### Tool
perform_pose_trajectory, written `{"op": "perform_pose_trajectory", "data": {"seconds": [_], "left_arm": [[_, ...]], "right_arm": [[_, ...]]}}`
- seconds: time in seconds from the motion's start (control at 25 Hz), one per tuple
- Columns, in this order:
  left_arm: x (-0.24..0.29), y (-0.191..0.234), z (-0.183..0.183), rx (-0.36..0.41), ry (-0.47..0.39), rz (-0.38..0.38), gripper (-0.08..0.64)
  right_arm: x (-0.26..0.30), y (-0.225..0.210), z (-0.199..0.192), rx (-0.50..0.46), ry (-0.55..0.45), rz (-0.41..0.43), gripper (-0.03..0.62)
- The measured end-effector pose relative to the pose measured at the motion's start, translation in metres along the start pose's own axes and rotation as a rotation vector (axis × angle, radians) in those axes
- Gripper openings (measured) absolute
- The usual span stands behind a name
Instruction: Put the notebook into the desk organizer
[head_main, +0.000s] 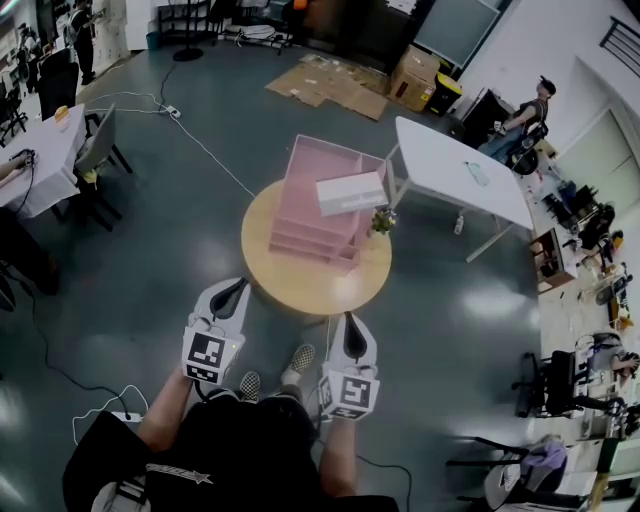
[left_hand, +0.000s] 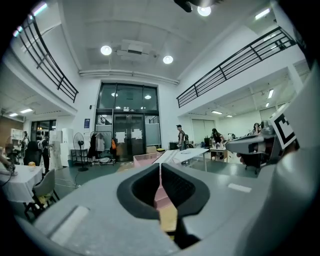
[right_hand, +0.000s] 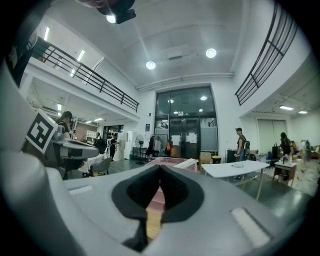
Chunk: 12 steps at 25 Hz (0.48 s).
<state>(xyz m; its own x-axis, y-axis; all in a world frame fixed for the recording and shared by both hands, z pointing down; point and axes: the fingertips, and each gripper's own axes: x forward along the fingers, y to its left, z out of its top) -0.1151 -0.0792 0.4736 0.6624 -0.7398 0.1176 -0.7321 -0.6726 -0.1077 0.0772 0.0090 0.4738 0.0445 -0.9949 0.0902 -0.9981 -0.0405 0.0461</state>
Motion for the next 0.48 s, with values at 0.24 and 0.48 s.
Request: {"op": "perform_pose_trajectory", "data": {"seconds": [0.24, 0.48], "left_arm": [[-0.001, -0.0022, 0.0037, 0.005, -0.003, -0.001, 0.018], [0.0031, -0.0052, 0.0065, 0.014, -0.004, -0.006, 0.018]], "right_arm": [[-0.0046, -0.0018, 0.0036, -0.007, -0.005, 0.0, 0.005], [-0.0043, -0.0053, 0.0038, -0.006, -0.005, -0.004, 0.005]]}}
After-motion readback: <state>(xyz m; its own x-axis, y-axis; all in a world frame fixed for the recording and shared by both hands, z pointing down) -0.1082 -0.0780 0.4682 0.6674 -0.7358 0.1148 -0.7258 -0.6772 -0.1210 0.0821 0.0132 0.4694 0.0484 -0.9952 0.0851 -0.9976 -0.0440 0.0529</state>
